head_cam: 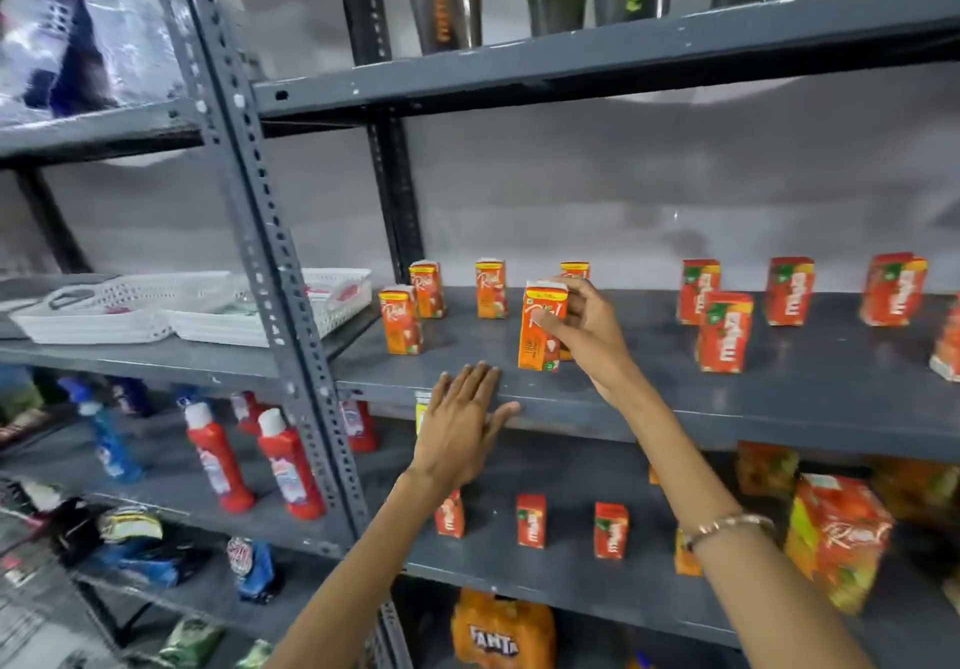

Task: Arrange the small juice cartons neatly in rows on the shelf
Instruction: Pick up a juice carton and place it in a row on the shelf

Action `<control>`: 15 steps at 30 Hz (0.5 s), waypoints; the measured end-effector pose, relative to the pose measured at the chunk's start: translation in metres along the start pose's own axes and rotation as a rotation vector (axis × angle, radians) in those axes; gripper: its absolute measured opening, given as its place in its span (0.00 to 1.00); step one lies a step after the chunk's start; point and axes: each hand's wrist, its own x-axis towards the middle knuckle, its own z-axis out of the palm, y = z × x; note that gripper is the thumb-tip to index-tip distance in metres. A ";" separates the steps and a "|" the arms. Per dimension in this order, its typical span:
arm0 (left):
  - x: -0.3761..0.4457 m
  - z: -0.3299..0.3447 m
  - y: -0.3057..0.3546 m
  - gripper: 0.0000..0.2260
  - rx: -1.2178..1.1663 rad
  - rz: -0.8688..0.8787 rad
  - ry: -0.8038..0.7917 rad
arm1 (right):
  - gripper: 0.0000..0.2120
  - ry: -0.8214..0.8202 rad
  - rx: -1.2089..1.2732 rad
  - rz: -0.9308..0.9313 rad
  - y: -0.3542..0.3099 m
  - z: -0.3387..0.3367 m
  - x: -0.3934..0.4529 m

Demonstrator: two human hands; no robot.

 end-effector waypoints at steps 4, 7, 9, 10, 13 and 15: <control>0.004 -0.002 -0.033 0.40 -0.017 -0.004 0.016 | 0.21 0.043 -0.130 0.015 0.030 0.045 0.034; 0.004 0.002 -0.042 0.38 -0.025 0.032 0.042 | 0.20 0.053 -0.199 0.023 0.047 0.064 0.050; 0.005 0.005 -0.044 0.36 -0.035 0.044 0.053 | 0.20 0.054 -0.230 0.025 0.053 0.074 0.058; 0.006 0.006 -0.045 0.36 -0.038 0.046 0.060 | 0.21 0.047 -0.242 0.023 0.056 0.077 0.062; 0.006 0.010 -0.049 0.35 -0.052 0.052 0.081 | 0.23 0.032 -0.290 0.010 0.065 0.085 0.072; 0.007 0.012 -0.049 0.34 -0.061 0.054 0.090 | 0.24 0.038 -0.314 0.003 0.067 0.086 0.072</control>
